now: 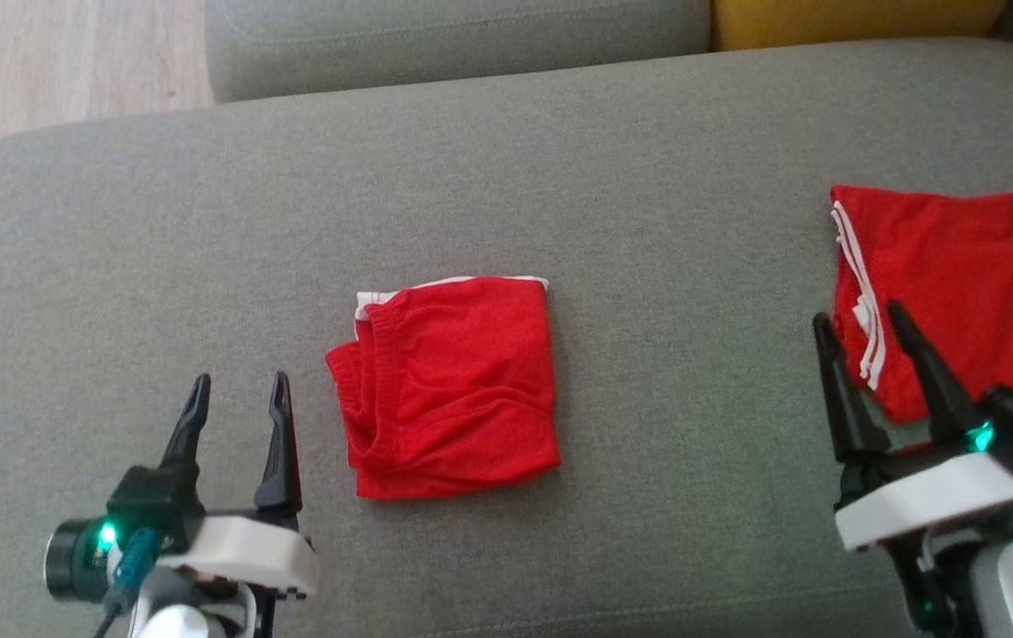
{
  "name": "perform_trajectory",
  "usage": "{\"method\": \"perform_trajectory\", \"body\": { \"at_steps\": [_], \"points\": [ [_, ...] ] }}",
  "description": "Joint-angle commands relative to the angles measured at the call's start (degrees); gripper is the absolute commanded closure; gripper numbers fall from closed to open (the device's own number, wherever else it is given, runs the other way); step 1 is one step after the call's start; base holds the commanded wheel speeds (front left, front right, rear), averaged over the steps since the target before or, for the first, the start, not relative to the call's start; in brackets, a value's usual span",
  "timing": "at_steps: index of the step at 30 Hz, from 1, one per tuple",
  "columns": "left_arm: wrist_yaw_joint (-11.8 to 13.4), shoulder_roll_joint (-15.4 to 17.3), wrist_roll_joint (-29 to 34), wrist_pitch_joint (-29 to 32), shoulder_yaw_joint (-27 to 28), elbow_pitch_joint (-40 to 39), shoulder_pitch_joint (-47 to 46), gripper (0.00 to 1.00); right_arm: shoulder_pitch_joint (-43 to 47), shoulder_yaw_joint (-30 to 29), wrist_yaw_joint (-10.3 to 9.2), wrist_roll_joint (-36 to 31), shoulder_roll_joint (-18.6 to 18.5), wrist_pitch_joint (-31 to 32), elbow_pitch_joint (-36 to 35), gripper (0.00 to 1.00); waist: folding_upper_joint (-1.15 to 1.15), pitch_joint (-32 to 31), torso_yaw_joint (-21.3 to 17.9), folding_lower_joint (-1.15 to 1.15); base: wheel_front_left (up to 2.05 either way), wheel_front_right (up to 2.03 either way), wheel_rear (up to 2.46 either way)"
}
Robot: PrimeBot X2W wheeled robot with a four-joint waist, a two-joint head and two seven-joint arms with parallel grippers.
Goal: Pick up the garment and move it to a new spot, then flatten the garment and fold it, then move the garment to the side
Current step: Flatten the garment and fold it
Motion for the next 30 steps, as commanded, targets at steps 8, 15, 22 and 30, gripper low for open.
{"method": "perform_trajectory", "body": {
  "at_steps": [8,15,22,30],
  "points": [
    [1.2,1.9,-0.9,0.7,2.5,-2.4,1.9,0.00,3.3,-0.4,-0.04,-2.1,1.5,2.7,-5.0,0.00,0.00,-3.5,0.8,0.00,0.00,0.00,0.00],
    [1.6,2.5,-1.7,1.3,2.4,-3.3,4.8,0.00,6.2,-0.8,-0.04,-2.7,2.5,4.1,-6.3,0.00,0.00,-6.0,1.4,0.00,0.00,0.00,0.00],
    [1.7,2.9,-2.1,1.7,2.2,-4.0,6.0,0.00,7.8,-1.0,-0.04,-3.2,2.9,5.0,-6.6,0.00,0.00,-7.4,2.0,0.00,0.00,0.00,0.00],
    [1.9,3.3,-2.6,1.6,2.4,-4.1,6.7,0.00,8.9,-1.4,-0.04,-3.4,3.2,5.5,-6.8,0.00,0.00,-8.4,2.5,0.00,0.00,0.00,0.00]
  ]
}}
